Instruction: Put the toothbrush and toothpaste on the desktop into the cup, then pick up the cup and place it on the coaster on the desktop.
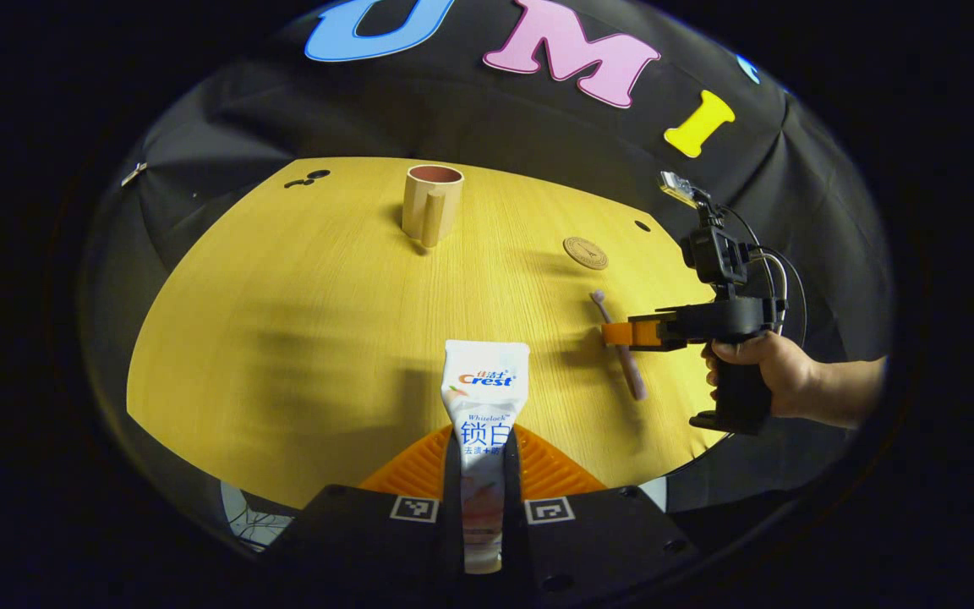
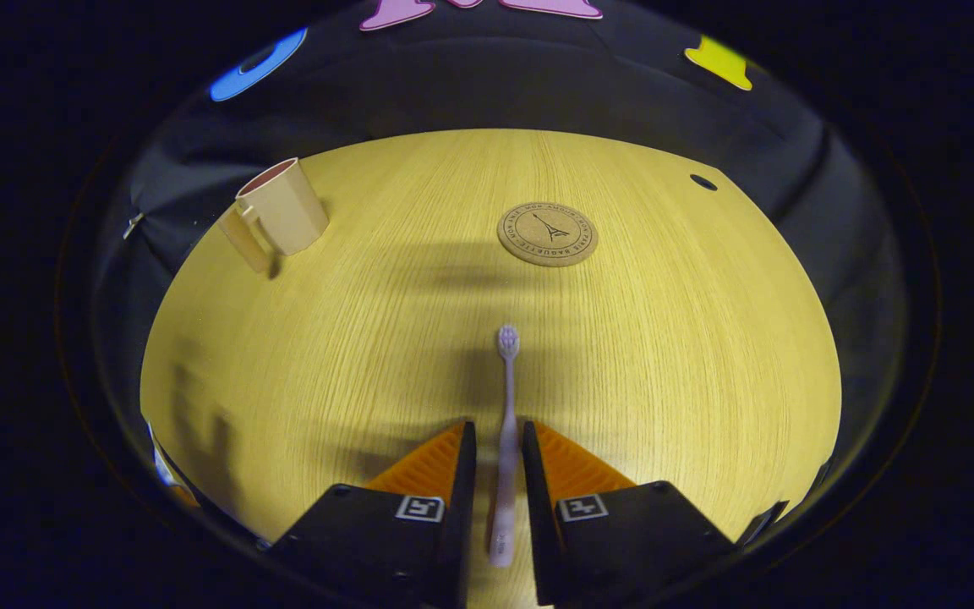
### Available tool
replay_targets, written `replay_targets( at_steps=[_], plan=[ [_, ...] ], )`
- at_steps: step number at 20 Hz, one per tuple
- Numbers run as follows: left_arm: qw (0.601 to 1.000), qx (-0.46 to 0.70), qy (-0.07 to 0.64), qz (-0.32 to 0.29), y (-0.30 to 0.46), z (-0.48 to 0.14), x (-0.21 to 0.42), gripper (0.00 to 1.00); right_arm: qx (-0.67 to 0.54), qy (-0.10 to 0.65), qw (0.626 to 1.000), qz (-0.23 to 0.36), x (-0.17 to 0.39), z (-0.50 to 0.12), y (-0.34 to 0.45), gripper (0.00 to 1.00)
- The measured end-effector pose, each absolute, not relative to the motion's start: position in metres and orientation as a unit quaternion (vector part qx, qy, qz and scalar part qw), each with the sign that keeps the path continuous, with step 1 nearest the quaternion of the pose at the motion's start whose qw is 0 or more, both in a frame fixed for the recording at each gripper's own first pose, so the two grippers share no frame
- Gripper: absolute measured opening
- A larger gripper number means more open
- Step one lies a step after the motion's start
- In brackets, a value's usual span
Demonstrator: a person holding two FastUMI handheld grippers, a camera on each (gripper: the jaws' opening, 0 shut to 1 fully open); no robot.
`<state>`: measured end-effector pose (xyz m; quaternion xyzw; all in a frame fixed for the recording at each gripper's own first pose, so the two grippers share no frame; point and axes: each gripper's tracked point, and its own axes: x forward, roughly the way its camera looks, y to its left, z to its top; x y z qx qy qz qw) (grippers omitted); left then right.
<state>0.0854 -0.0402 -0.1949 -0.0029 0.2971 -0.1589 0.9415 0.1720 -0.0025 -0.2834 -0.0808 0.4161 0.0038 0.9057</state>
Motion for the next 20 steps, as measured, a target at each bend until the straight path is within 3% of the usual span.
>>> replay_targets(
  at_steps=[2, 4, 5, 6, 13, 20],
  plan=[
    [0.942, -0.004, 0.297, -0.156, -0.04, -0.195, 0.087, 0.23, -0.061, 0.419, 0.906, 0.006, 0.171, -0.282, -0.003, 0.13],
    [0.942, -0.005, 0.301, -0.151, -0.04, -0.197, 0.087, 0.22, -0.042, 0.434, 0.899, 0.031, 0.168, -0.283, 0.003, 0.1],
    [0.942, -0.006, 0.302, -0.148, -0.041, -0.198, 0.089, 0.23, -0.037, 0.444, 0.894, 0.043, 0.165, -0.284, 0.004, 0.0],
    [0.941, -0.008, 0.305, -0.145, -0.041, -0.199, 0.09, 0.23, -0.033, 0.445, 0.893, 0.05, 0.166, -0.283, 0.004, 0.08],
    [0.947, -0.036, 0.292, -0.125, -0.049, -0.182, 0.112, 0.23, 0.001, 0.444, 0.892, 0.086, 0.153, -0.27, 0.006, 0.05],
    [0.971, -0.068, 0.205, -0.107, -0.049, -0.098, 0.16, 0.23, 0.002, 0.387, 0.915, 0.118, 0.145, -0.223, -0.016, 0.05]
  ],
)
